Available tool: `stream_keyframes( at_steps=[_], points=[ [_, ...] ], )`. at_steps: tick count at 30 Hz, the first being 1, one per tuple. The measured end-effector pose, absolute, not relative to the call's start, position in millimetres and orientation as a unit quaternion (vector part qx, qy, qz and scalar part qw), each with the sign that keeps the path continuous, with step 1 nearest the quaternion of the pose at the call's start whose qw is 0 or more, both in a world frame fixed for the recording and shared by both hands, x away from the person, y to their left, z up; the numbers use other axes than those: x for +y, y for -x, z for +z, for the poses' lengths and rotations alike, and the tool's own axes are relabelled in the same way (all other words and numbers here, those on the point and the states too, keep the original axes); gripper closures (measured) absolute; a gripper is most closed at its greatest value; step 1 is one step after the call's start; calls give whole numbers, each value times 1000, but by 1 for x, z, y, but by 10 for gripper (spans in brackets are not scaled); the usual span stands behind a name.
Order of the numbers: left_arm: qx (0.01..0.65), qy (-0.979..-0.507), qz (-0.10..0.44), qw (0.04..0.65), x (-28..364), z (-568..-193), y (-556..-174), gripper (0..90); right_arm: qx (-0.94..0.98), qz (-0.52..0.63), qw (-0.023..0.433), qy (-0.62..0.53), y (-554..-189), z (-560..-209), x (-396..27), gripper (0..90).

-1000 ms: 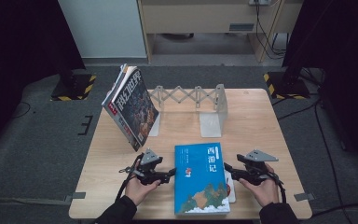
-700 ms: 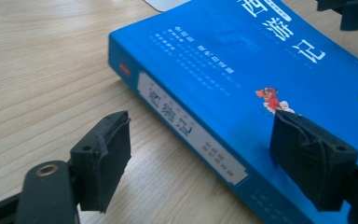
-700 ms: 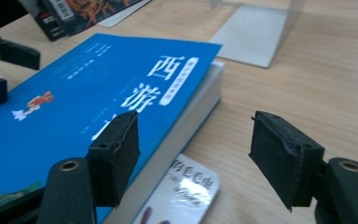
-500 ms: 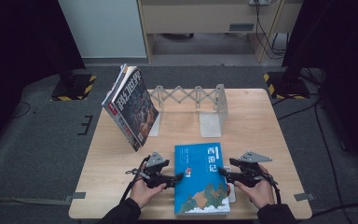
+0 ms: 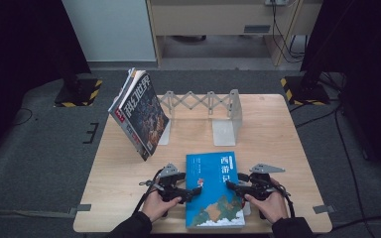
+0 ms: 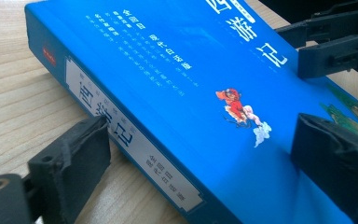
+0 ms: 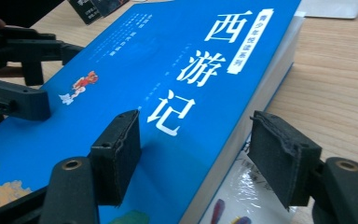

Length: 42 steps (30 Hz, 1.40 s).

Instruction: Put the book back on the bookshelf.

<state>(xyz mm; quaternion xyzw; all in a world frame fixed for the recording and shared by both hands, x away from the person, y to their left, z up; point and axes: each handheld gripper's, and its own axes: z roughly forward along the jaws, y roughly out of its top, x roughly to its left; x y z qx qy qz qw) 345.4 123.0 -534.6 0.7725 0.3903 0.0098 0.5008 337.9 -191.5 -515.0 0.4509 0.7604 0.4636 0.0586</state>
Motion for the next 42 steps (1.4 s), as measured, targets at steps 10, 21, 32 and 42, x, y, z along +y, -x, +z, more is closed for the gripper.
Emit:
stream_keyframes(
  at_steps=[10,21,32,42],
  points=[
    [413,-759,-11,503,121,-540,-348,0,751,470,42,-462,-339,-519,-190,324],
    [441,-747,-27,496,117,-541,-349,0,745,477,40,-465,-340,-522,-188,284],
    [443,-742,-25,503,116,-542,-349,0,743,477,41,-468,-340,-523,-188,279],
    [452,-735,-44,503,122,-541,-352,70,742,478,41,-468,-340,-523,-188,278]
  ],
)
